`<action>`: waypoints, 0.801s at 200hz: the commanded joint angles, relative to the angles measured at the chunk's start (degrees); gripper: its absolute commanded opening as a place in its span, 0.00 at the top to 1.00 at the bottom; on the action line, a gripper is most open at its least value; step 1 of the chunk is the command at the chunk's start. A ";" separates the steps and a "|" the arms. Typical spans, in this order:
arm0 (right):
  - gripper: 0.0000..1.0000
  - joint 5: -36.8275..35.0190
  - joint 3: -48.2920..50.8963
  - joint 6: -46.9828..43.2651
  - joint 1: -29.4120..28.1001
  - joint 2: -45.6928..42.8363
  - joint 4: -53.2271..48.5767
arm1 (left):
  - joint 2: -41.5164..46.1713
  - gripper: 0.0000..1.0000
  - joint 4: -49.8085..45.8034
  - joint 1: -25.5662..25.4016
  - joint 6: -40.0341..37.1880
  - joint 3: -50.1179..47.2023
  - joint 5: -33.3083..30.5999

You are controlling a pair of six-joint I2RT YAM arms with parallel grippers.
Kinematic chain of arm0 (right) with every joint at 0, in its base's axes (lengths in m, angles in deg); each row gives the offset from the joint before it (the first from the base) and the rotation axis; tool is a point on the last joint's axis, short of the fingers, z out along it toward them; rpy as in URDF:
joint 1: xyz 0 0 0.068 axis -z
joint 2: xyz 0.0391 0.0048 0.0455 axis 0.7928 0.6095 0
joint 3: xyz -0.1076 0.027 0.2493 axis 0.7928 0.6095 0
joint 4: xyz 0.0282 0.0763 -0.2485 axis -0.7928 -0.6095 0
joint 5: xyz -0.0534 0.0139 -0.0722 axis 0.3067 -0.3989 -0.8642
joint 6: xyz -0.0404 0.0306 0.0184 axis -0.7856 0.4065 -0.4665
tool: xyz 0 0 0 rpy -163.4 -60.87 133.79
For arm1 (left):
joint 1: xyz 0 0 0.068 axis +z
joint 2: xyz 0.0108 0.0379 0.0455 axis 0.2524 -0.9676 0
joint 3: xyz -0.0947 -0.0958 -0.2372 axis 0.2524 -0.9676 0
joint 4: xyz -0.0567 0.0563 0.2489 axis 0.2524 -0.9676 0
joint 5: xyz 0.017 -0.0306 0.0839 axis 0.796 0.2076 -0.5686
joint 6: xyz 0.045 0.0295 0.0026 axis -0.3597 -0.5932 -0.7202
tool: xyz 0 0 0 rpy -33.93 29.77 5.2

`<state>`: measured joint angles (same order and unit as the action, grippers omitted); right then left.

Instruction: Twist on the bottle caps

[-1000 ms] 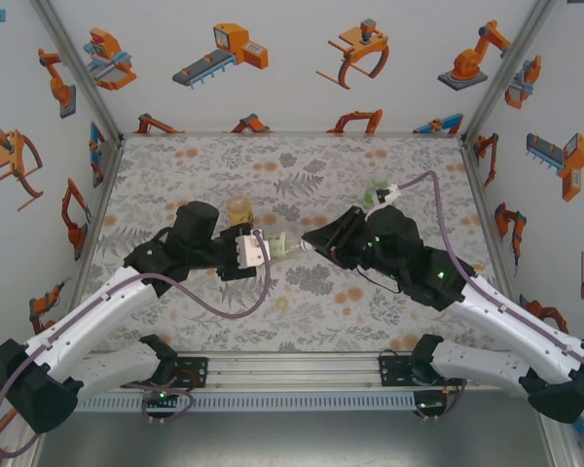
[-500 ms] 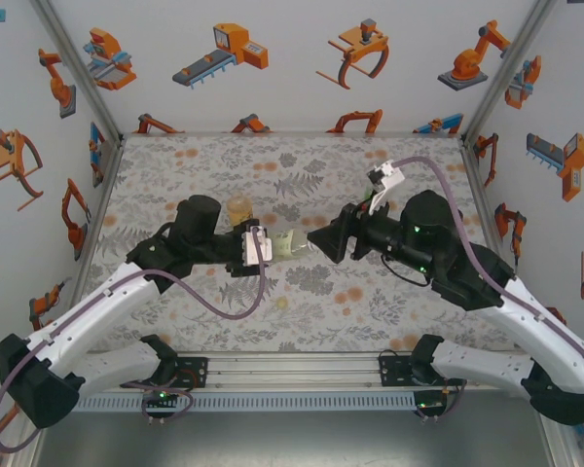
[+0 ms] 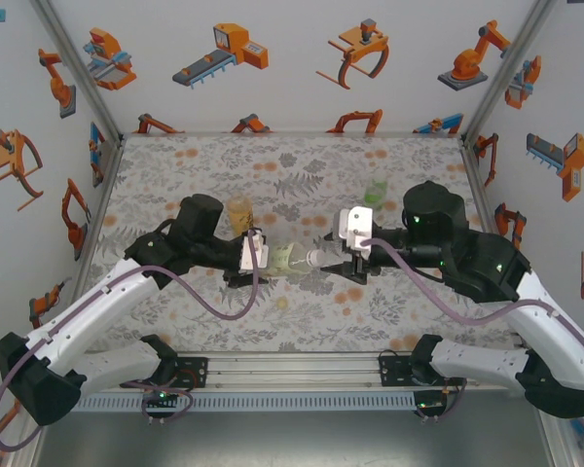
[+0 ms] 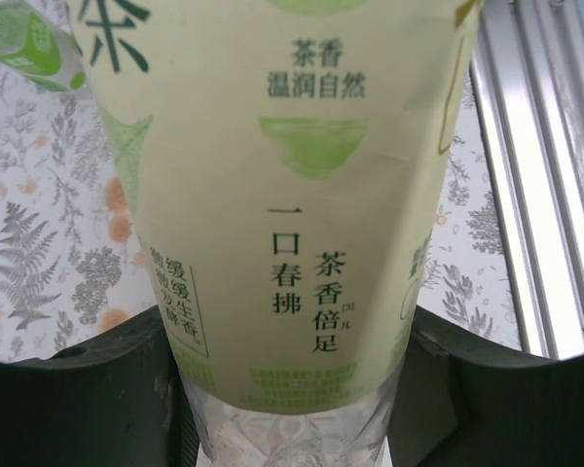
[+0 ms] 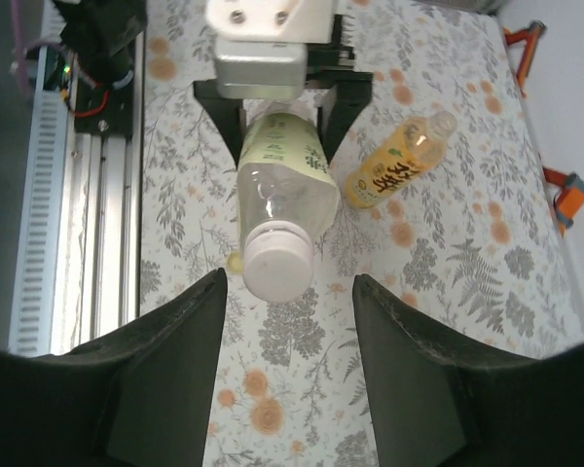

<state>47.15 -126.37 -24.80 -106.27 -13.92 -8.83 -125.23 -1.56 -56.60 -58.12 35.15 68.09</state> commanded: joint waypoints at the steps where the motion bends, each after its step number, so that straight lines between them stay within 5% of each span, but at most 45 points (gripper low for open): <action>1: 0.53 5.84 -0.87 -7.50 -0.41 0.32 -1.78 | 0.81 1.00 -2.20 -0.37 -1.06 2.18 3.43; 160: 0.65 5.07 2.35 -5.51 -0.49 0.31 3.26 | 0.48 1.00 -2.21 -0.78 -0.44 2.91 4.05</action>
<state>51.63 -124.60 -30.42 -106.34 -13.66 -7.21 -125.26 -2.89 -57.01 -58.07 36.22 70.06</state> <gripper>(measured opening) 0.388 0.565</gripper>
